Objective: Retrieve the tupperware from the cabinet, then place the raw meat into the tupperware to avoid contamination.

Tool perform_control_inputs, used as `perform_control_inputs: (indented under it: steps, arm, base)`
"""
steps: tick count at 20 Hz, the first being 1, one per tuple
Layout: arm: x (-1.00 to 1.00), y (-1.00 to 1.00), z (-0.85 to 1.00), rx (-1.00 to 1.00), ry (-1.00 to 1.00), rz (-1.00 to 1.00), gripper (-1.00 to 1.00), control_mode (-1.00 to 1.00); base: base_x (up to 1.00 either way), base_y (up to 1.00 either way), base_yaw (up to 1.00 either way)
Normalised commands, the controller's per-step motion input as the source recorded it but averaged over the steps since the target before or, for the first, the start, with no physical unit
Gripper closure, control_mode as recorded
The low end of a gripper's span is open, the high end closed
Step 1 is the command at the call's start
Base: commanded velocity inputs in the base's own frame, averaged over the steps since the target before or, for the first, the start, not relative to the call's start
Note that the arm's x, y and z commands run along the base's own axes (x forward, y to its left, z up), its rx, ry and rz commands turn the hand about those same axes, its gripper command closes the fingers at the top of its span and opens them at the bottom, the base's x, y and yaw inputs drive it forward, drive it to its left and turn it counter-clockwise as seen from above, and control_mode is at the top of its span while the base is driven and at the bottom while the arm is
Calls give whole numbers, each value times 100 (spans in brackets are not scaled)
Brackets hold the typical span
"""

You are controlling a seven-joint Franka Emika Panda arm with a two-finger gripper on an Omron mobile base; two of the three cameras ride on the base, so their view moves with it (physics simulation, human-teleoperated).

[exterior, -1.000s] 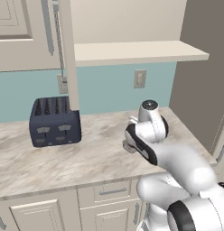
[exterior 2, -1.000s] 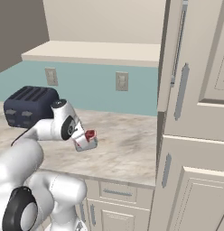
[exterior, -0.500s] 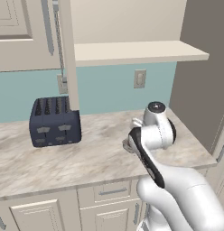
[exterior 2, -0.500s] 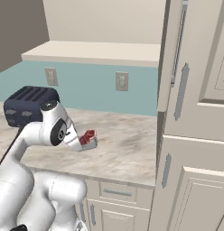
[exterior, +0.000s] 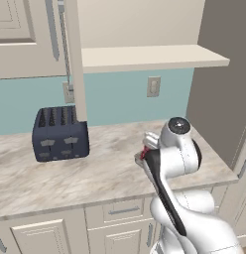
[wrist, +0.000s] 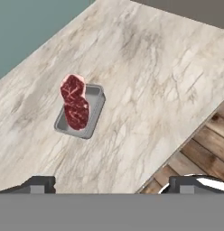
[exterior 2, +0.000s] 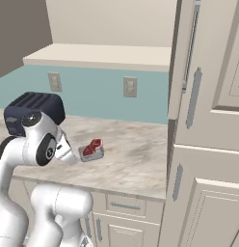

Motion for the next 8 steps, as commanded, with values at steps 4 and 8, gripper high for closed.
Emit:
perform_control_inputs:
  steps: [4, 8]
  arm:
    - [-39, 24, 38, -4, -11, 4, -100, -100]
    - [-36, 27, 42, -5, -12, 3, -100, -100]
  base:
    - [0, 0, 0]
    - [0, 0, 0]
